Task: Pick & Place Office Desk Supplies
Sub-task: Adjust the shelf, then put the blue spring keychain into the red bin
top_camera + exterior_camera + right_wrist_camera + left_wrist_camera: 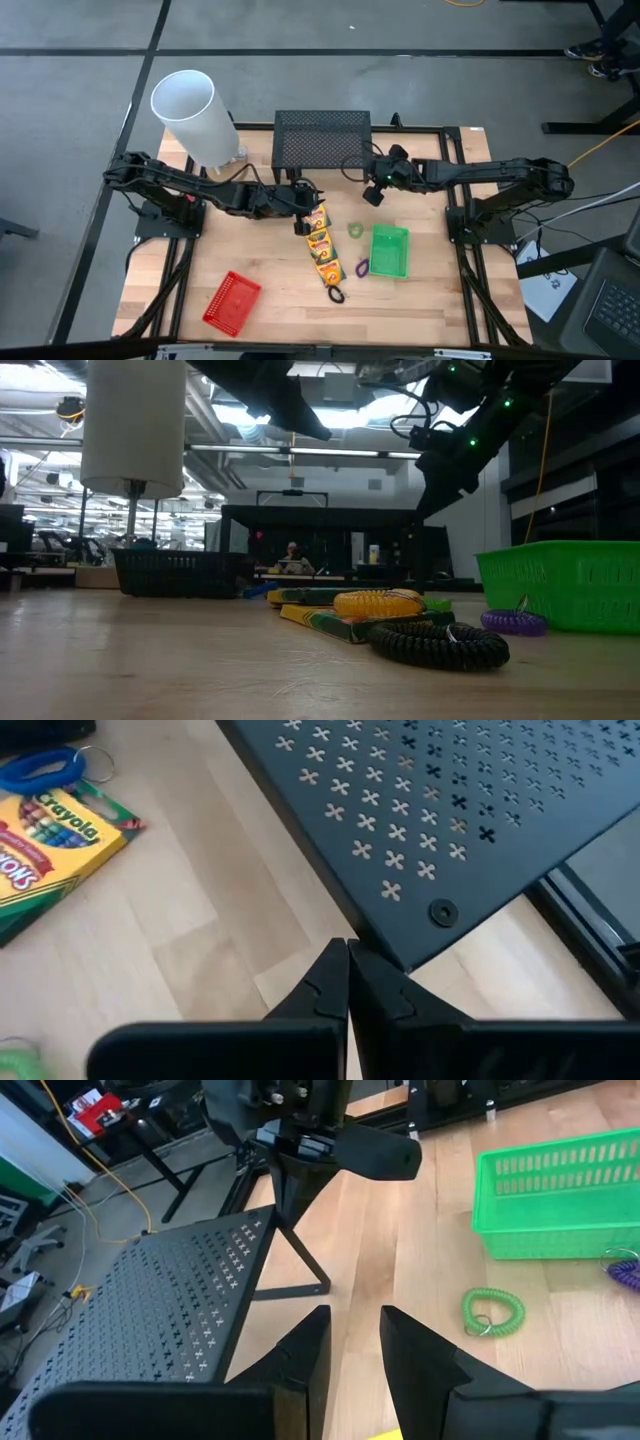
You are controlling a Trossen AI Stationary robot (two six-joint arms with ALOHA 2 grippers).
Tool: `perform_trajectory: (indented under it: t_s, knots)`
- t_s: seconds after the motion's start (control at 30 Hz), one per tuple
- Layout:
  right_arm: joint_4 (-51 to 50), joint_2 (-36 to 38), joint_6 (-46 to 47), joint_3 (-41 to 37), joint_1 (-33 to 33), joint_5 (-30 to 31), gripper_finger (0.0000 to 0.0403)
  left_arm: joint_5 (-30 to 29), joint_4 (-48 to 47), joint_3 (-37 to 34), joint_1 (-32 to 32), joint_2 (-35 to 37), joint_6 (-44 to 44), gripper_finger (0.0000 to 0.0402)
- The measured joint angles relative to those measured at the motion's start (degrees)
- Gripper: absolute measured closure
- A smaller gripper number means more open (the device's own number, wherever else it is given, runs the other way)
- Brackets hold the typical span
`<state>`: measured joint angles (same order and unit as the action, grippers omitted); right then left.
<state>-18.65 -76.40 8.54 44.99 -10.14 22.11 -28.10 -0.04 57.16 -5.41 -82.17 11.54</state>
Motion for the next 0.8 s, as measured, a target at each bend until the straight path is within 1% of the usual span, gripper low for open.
perform_trajectory:
  t_s: [0.17, 0.4, 0.5, 0.6, 0.8]
  knots:
    - [-0.02, 0.0, 0.0, 0.0, 0.54, -5.46, 0.0403, 0.07, -0.13, 0.0, 0.0, 0.0, -0.26, 0.0315]
    - [0.0, 0.0, -1.49, 0.0, 2.49, -16.18, 0.0403, 7.39, -0.19, 0.01, -1.71, 0.0, -1.26, 0.0315]
    - [0.24, 0.0, -1.74, 0.0, 3.56, -19.02, 0.0401, 8.64, -0.19, 0.01, -3.1, 0.0, -1.91, 0.0315]
    - [1.84, 0.0, -2.99, -0.02, 4.42, -21.06, 0.0397, 6.83, 0.02, 0.01, -4.9, 0.0, -0.95, 0.0316]
    - [5.76, 0.0, -4.76, -0.02, 6.2, -23.22, 0.0396, -1.37, 0.23, -0.01, -8.2, 0.0, 2.61, 0.0316]
